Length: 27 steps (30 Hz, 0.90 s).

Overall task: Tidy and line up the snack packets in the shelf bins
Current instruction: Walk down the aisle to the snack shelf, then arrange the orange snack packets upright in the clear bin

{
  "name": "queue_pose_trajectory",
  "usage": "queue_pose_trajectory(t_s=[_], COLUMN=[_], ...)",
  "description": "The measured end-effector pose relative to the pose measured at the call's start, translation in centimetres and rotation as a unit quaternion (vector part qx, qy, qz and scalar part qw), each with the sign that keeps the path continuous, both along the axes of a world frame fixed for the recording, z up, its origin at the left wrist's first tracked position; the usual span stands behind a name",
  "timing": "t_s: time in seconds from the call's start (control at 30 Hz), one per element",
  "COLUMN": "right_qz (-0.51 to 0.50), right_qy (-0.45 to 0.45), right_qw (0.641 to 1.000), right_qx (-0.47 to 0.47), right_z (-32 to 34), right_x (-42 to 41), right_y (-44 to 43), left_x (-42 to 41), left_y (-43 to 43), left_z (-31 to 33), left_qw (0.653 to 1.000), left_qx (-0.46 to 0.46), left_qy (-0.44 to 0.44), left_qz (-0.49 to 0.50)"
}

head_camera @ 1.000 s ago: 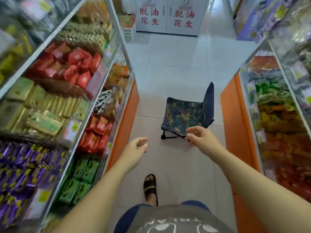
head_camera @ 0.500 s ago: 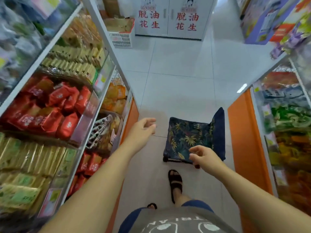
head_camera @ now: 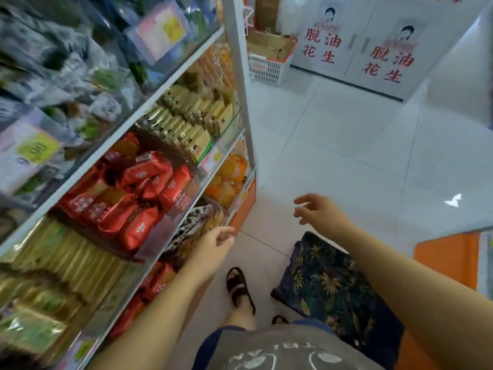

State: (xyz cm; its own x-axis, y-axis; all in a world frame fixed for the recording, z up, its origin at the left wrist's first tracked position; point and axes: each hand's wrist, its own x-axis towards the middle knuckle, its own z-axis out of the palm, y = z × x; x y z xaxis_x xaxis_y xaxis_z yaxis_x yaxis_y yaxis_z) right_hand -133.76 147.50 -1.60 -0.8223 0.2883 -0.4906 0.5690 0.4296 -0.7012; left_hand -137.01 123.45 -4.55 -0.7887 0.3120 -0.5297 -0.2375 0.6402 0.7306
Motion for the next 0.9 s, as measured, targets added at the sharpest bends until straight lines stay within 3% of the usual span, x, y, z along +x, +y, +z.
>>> queue_pose_trajectory(t_s=[0.53, 0.73, 0.9], right_qz=[0.101, 0.195, 0.340], right_qy=[-0.068, -0.094, -0.095], right_qw=[0.992, 0.976, 0.934], right_qx=[0.005, 0.031, 0.050], right_z=[-3.7, -4.9, -5.4], right_x=[-12.1, -17.3, -23.4], right_y=[-3.2, -1.6, 0.2], left_x=[-14.1, -15.7, -16.2], left_y=[1.7, 2.3, 4.7], left_z=[0.3, -0.6, -2.1], left_qw=[0.999, 0.996, 0.979], left_qx=[0.002, 0.021, 0.016], left_qy=[0.032, 0.009, 0.015], left_qz=[0.005, 0.083, 0.204])
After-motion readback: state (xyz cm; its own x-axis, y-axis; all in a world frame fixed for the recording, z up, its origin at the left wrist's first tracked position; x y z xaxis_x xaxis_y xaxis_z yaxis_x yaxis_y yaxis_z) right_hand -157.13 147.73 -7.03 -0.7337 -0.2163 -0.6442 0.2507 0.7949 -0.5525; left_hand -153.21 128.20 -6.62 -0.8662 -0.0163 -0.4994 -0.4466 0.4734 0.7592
